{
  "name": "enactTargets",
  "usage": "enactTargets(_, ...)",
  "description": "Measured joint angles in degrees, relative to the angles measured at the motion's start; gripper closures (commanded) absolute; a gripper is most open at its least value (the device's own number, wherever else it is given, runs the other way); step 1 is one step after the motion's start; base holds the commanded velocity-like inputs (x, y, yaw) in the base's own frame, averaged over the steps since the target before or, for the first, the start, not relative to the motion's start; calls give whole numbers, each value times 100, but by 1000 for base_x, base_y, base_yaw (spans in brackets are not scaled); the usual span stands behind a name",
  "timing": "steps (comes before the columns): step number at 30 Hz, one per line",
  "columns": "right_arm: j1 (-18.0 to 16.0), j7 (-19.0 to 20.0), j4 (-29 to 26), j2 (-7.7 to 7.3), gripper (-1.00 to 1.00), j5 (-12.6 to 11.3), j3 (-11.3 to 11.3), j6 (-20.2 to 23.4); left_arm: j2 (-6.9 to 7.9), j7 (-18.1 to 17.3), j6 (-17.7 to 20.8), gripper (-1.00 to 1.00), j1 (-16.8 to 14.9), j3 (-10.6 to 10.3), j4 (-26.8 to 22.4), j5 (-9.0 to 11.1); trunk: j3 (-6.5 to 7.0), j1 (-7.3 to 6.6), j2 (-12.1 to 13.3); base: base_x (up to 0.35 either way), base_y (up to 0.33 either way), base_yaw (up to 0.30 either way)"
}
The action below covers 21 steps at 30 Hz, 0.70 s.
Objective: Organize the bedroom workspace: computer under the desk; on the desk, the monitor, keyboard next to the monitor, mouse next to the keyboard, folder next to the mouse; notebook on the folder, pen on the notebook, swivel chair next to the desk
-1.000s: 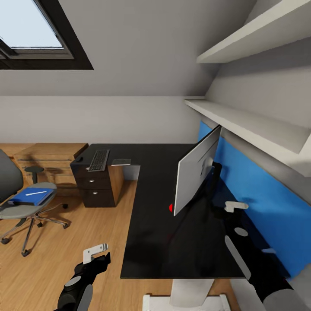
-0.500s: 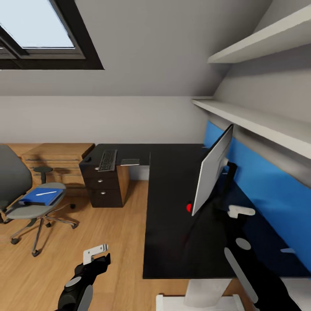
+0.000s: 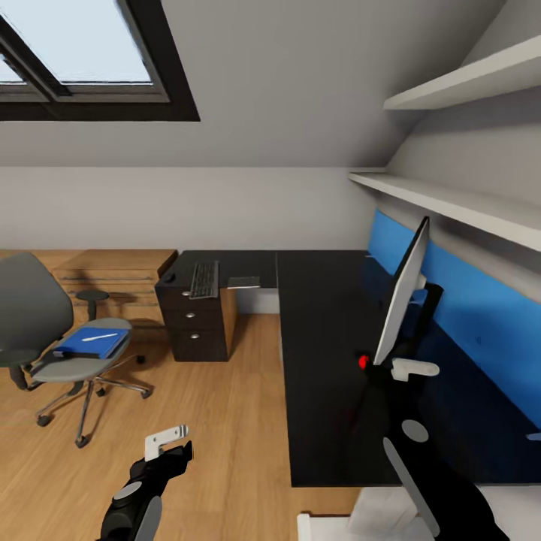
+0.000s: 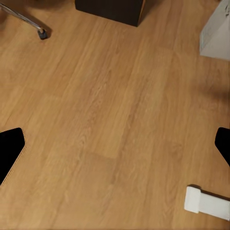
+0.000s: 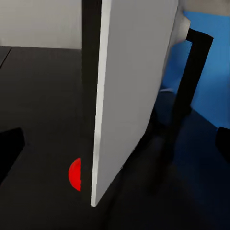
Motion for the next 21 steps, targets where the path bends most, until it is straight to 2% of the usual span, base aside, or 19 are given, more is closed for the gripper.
enactTargets(3, 12, -218, -2, 11, -100, 47, 1, -85, 0, 2, -3, -100, 0, -4, 8, 0, 0, -2, 0, 220, 195, 0)
enactTargets(8, 15, -343, -3, 15, -100, 60, 0, -113, -2, 11, -2, -100, 0, -7, 73, -3, 0, 0, 0, 127, 70, 0)
enactTargets(12, 16, -370, -4, 12, -100, 64, -4, -125, -7, 15, -2, -100, 0, -8, 105, -7, 0, 1, 0, 47, 14, 0)
enactTargets(21, 16, -379, 3, 7, -100, 75, -11, -128, -8, 11, -4, -100, 0, -15, 118, -17, 0, 0, 0, 172, 2, 0)
